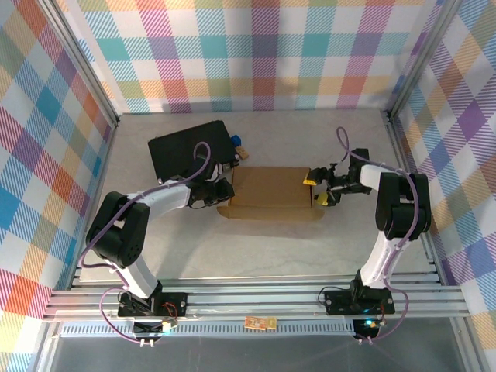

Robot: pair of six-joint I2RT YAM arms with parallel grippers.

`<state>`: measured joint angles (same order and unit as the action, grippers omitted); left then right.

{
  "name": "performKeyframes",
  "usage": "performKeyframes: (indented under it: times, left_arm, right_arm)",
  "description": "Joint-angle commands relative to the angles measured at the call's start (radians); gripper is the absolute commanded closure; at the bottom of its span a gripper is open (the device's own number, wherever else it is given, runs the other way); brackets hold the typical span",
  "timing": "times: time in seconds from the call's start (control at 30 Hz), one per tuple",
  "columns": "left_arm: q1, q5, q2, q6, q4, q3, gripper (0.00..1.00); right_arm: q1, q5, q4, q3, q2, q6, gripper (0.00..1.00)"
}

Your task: Fold the paper box

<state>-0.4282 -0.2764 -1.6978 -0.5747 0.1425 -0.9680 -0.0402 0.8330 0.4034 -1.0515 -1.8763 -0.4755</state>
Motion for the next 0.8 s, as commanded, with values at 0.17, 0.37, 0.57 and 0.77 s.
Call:
performKeyframes:
  times: [0.17, 0.37, 0.57, 0.77]
  left_arm:
    - [0.036, 0.100, -0.073, 0.024, 0.144, 0.096, 0.85]
    - [0.042, 0.090, -0.083, 0.016, 0.105, 0.096, 0.85]
    - [0.050, 0.103, -0.090, 0.016, 0.117, 0.102, 0.88]
    - [0.072, 0.101, -0.074, 0.043, 0.127, 0.135, 0.89]
  right_arm:
    - [0.062, 0.161, -0.173, 0.092, 0.042, -0.072, 0.19]
    - [0.085, 0.170, -0.164, 0.080, 0.050, -0.099, 0.22]
    - [0.064, -0.082, -0.012, 0.092, 0.154, -0.031, 0.22]
    - [0.011, 0.003, -0.186, 0.195, 0.173, -0.060, 0.20]
